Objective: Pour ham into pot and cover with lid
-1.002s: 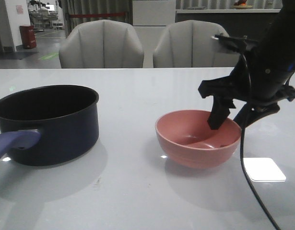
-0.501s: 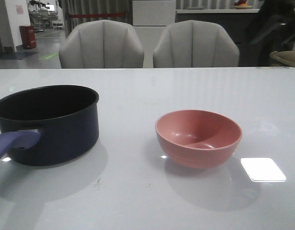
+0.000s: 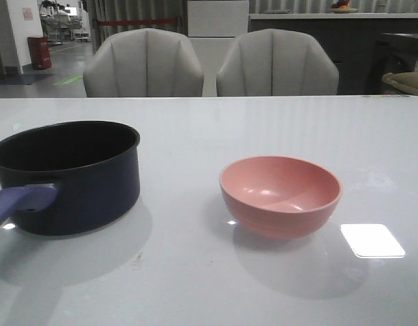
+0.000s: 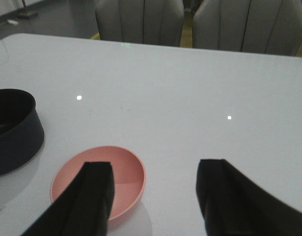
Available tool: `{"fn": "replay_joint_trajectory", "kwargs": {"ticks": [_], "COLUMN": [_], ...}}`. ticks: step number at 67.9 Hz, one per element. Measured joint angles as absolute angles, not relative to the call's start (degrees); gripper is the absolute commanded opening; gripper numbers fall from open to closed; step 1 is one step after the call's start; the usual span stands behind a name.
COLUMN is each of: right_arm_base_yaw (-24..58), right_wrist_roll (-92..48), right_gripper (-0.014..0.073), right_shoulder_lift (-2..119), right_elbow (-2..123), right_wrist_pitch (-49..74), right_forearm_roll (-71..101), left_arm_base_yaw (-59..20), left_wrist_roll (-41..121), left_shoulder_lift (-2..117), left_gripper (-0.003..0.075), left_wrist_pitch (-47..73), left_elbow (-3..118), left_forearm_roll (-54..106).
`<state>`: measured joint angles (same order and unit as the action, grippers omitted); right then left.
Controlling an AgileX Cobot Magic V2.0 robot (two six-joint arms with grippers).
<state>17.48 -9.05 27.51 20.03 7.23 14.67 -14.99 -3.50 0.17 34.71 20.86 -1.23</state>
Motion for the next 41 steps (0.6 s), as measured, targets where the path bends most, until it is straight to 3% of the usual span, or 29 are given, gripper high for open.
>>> {"fn": "replay_joint_trajectory", "kwargs": {"ticks": [16, 21, 28, 30, 41], "right_arm_base_yaw": [17.5, 17.5, 17.5, 17.5, 17.5], "right_wrist_roll": [-9.2, -9.3, -9.4, -9.4, -9.4], "right_gripper": [0.0454, 0.037, 0.0141, 0.0118, 0.0144], "right_shoulder_lift": [15.7, 14.7, 14.6, 14.6, 14.6], "right_elbow": [14.0, 13.1, 12.6, 12.5, 12.5], "right_wrist_pitch": [7.6, 7.6, 7.9, 8.1, 8.2], "right_forearm_roll": [14.7, 14.7, 14.7, 14.7, 14.7], "left_arm_base_yaw": [-15.0, -15.0, -15.0, -15.0, -15.0], "left_wrist_roll": [-3.5, -3.5, -3.5, -3.5, -3.5], "left_shoulder_lift": [0.2, 0.2, 0.2, 0.2, 0.2], "left_gripper": [0.0625, 0.0625, 0.0625, 0.0625, 0.0625], "left_wrist_pitch": [34.7, 34.7, 34.7, 34.7, 34.7], "left_elbow": [20.9, 20.9, 20.9, 20.9, 20.9], "left_forearm_roll": [-1.2, -1.2, -1.2, -1.2, -1.2]}}
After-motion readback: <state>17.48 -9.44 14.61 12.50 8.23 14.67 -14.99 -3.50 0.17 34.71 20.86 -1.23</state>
